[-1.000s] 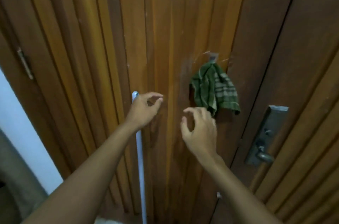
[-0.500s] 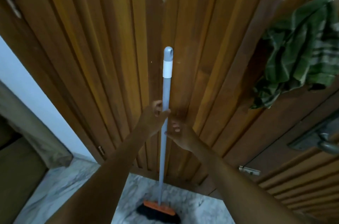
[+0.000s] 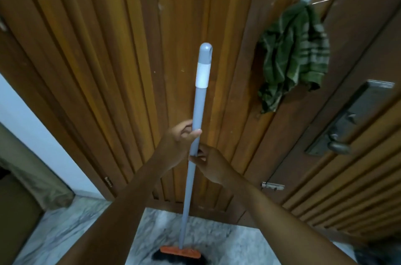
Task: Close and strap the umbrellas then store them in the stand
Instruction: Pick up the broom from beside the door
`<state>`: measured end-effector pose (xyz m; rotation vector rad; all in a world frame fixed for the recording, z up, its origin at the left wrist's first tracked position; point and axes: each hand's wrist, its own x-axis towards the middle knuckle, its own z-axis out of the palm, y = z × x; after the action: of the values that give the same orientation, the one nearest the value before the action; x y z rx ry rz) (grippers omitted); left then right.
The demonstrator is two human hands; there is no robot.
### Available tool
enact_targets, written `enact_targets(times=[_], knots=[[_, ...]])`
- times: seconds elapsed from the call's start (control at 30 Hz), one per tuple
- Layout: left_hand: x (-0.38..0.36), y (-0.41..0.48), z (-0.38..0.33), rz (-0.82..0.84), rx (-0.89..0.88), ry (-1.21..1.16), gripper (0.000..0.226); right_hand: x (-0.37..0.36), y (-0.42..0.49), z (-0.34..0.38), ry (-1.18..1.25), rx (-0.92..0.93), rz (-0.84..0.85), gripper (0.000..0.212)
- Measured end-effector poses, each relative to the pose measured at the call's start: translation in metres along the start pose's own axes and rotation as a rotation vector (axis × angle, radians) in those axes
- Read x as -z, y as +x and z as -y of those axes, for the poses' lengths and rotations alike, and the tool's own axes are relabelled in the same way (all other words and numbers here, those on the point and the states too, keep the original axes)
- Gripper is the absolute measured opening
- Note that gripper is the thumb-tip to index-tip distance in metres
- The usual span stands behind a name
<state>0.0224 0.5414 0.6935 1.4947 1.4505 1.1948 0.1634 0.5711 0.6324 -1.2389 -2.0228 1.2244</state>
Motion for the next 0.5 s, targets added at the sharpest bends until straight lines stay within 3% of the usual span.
enact_targets(times=[0.17,0.27,0.5], knots=[[-0.06,-0.038,-0.071,0.137,-0.13,-0.051,0.018,0.071,-0.094,0.006,0.036,0.022,-0.009,0.027],[-0.115,-0.072,-0.123,0.206,-0.229,-0.041,0.019,0.117,-0.165,0.0,0.009,0.017,-0.112,0.033],[-0.265,-0.159,-0.21,0.375,-0.372,-0.071,0.023,0.208,-0.345,-0.032,-0.023,-0.01,-0.358,0.019]])
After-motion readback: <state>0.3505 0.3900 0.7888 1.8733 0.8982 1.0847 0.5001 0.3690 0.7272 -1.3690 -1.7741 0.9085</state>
